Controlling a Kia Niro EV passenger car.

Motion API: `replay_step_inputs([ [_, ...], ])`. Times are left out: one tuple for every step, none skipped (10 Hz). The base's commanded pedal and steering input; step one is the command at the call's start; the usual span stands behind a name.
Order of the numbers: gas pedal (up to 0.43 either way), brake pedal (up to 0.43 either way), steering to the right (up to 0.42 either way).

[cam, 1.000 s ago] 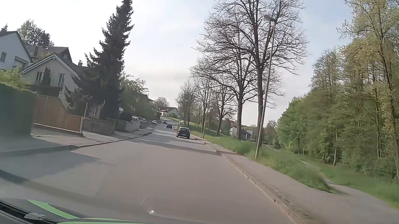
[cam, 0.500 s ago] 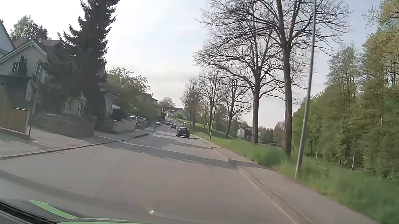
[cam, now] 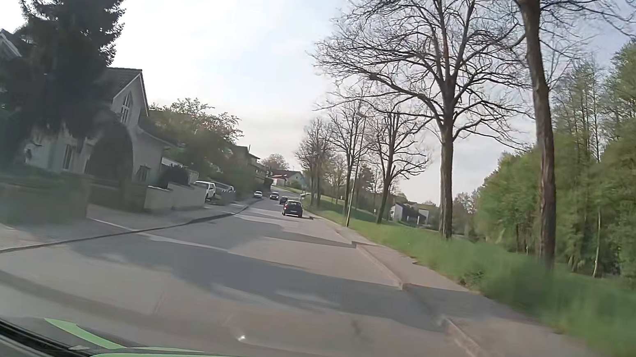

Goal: Follow the waypoints while adhering to traffic rules and regulations

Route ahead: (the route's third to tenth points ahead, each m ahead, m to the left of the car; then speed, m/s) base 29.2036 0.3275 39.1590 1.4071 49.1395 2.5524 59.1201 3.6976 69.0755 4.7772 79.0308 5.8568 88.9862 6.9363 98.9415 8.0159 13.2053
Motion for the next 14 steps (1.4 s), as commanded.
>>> replay_step_inputs([
  [0.118,0.0,-0.015],
  [0.118,0.0,-0.014],
  [0.13,0.0,-0.015],
  [0.13,0.0,-0.014],
  [0.13,0.0,-0.015],
  [0.13,0.0,-0.015],
  [0.13,0.0,-0.015],
  [0.13,0.0,-0.015],
  [0.13,0.0,-0.015],
  [0.13,0.0,-0.015],
  [0.13,0.0,-0.015],
  [0.13,0.0,-0.015],
  [0.13,0.0,-0.015],
  [0.13,0.0,-0.015],
])
